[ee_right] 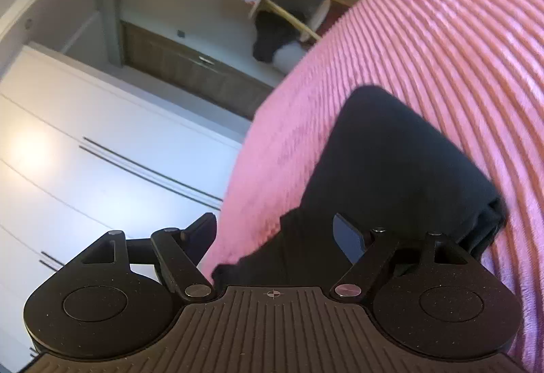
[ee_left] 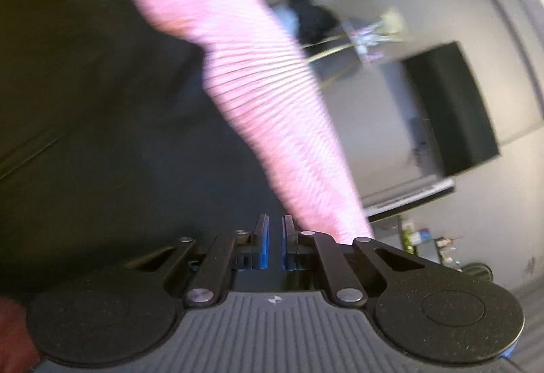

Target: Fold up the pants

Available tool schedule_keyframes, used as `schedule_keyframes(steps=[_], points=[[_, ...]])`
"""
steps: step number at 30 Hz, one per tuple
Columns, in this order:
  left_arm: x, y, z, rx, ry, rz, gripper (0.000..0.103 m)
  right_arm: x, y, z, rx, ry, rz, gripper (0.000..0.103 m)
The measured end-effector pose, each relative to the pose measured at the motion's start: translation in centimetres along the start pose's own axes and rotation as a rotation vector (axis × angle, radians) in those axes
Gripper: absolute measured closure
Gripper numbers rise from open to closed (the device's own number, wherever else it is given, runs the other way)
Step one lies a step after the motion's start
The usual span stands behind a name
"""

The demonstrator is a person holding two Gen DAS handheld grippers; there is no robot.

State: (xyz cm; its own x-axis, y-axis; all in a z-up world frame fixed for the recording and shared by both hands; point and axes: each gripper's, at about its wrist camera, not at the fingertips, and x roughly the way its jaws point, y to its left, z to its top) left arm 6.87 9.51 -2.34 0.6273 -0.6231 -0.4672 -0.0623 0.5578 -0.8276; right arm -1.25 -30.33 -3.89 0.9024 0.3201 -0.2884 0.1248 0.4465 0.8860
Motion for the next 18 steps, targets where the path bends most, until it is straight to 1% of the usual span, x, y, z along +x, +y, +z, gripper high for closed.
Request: schedule_keyframes(steps=[2, 4, 5, 6, 8, 10, 11, 12, 13, 14, 15, 17, 18], points=[[0.5, 0.4, -0.9, 0.009, 0.037, 0.011, 0.079, 0.0, -0.1, 0.1, 0.027, -0.004, 0.002, 0.021], [2.2, -0.6, -2.2, 0.027, 0.098, -0.038, 0.043, -0.6, -0.3, 0.1, 0.046, -0.024, 0.002, 0.021], [3.2, -1.5, -2.9, 0.042, 0.124, -0.065, 0.036, -0.8, -0.2, 0.0, 0.049, -0.037, -0.005, 0.022], [4.0, -2.3, -3.4, 0.063, 0.149, -0.084, 0.030, -1.4, -0.1, -0.1, 0.045, -0.071, -0.029, 0.024], [5.8, -3.2, -3.7, 0.090, 0.197, -0.082, 0.028, -2.4, 0.2, -0.3, 0.026, -0.133, -0.073, 0.024], [8.4, -3.7, -4.3, 0.086, 0.251, -0.063, 0.026, -2.7, 0.3, -0.4, 0.018, -0.156, -0.122, 0.025], [9.5, -3.6, -4.7, 0.064, 0.280, -0.058, 0.026, -2.5, 0.2, -0.4, 0.015, -0.149, -0.161, 0.030], [10.4, -3.5, -5.1, 0.048, 0.297, -0.070, 0.026, -2.2, 0.1, -0.5, 0.015, -0.139, -0.201, 0.040], [10.9, -3.6, -5.0, 0.049, 0.301, -0.078, 0.026, -2.0, -0.2, -0.5, 0.021, -0.133, -0.243, 0.046], [11.5, -4.0, -5.3, 0.060, 0.304, -0.077, 0.026, -1.8, -0.6, -0.5, 0.033, -0.132, -0.263, 0.056], [11.7, -4.2, -5.3, 0.066, 0.312, -0.083, 0.026, -1.5, -1.0, -0.5, 0.057, -0.133, -0.262, 0.061], [12.4, -4.2, -5.8, 0.065, 0.336, -0.089, 0.028, -1.3, -1.3, -0.4, 0.074, -0.143, -0.248, 0.061], [12.8, -4.3, -5.9, 0.058, 0.344, -0.086, 0.039, -1.1, -1.3, -0.3, 0.069, -0.143, -0.238, 0.061]])
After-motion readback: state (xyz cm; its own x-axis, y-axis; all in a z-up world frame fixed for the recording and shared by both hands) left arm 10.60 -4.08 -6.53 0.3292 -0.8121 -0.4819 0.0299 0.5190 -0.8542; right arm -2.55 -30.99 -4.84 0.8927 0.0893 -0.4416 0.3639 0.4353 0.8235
